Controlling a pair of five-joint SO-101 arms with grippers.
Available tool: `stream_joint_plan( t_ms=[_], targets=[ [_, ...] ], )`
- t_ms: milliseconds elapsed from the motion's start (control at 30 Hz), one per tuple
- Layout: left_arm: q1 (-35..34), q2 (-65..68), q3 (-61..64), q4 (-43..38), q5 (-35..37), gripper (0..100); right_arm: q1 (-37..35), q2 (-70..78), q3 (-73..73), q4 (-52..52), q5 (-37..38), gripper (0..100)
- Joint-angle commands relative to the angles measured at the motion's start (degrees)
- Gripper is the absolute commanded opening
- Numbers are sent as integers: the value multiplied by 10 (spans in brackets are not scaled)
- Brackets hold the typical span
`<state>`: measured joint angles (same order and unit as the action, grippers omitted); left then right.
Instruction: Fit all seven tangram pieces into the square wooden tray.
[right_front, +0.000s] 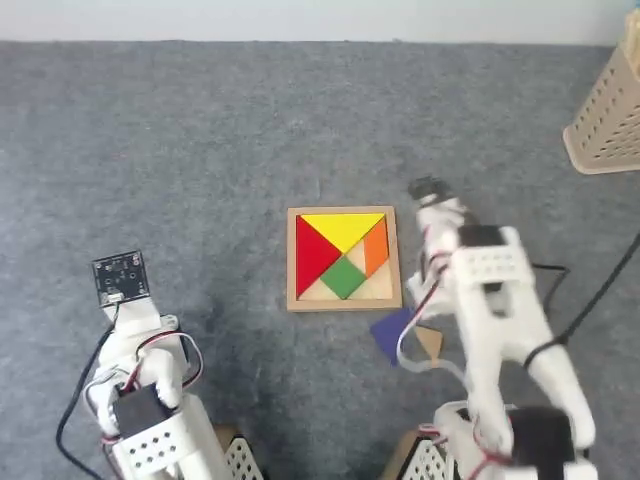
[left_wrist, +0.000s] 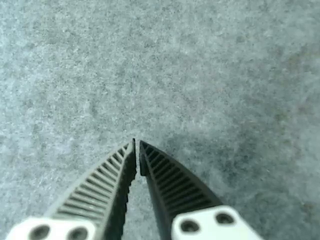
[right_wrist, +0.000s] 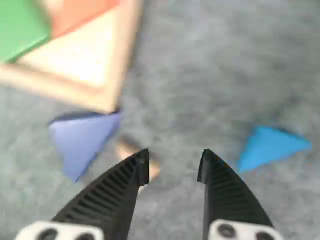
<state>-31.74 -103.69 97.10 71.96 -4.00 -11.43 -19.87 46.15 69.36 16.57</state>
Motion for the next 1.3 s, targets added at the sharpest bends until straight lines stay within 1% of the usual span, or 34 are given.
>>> stream_joint_plan(
  t_ms=[0,67,167,233,433,500,567,667,767,867,967,1067,1133,1267],
  targets=[
    [2,-2,-5,2,5,13,-76,-60,55,11,21,170],
    [2,-2,-5,2,5,13,-95,-60,77,7,21,170],
    [2,-2,-5,2,5,13,-96,-43,80,6,23,170],
    [2,-2,-5,2,5,13,-99,-18,80,5,40,170],
    [2,-2,-5,2,5,13,-90,80,80,-54,37,170],
    [2,-2,-5,2,5,13,-71,105,69,-60,38,170],
    [2,-2,-5,2,5,13,-36,120,51,-61,37,167],
    [2,-2,-5,2,5,13,15,124,24,-63,37,165],
    [2,-2,-5,2,5,13,49,124,1,-63,23,158],
    [2,-2,-5,2,5,13,60,124,-18,-64,7,81],
    [2,-2,-5,2,5,13,56,124,-47,-57,7,2],
    [2,-2,-5,2,5,13,56,124,-105,-22,5,7],
    [2,-2,-5,2,5,13,55,124,-161,11,-16,7],
    [2,-2,-5,2,5,13,17,129,-280,68,-62,7]
  ],
)
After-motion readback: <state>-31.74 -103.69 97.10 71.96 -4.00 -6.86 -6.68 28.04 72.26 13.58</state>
